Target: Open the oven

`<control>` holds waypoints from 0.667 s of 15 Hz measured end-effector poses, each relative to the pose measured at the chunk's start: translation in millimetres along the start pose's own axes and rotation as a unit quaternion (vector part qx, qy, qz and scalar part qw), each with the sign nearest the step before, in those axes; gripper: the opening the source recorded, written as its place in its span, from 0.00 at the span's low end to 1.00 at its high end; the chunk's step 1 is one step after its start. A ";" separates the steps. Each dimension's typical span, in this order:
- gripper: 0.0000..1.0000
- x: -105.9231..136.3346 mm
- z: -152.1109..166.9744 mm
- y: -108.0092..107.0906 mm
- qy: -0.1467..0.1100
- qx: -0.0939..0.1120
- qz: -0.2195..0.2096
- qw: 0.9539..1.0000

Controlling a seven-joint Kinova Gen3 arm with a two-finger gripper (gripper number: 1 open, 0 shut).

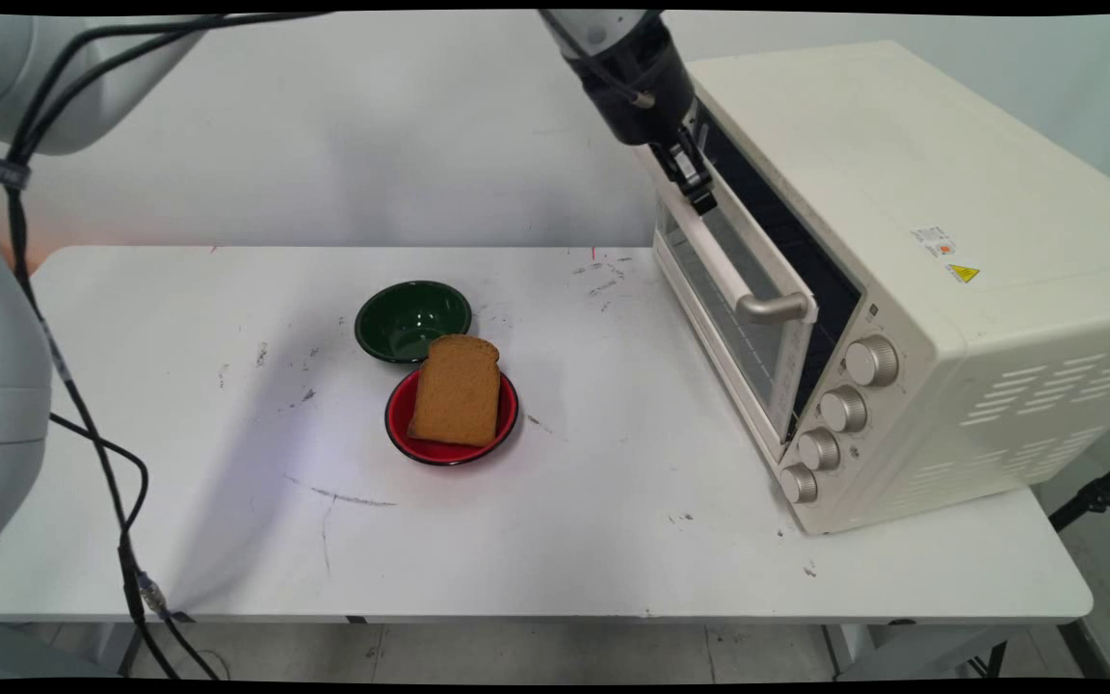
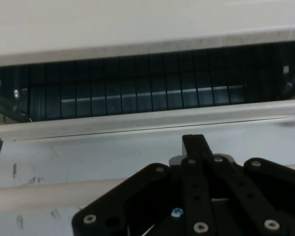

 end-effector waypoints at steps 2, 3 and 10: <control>0.00 -12.8 0.4 -1.5 0.008 -0.001 -0.001 1.000; 0.00 -20.7 0.7 -2.2 0.013 -0.003 -0.002 1.000; 0.00 -67.9 -1.6 -3.8 0.040 -0.013 0.000 0.999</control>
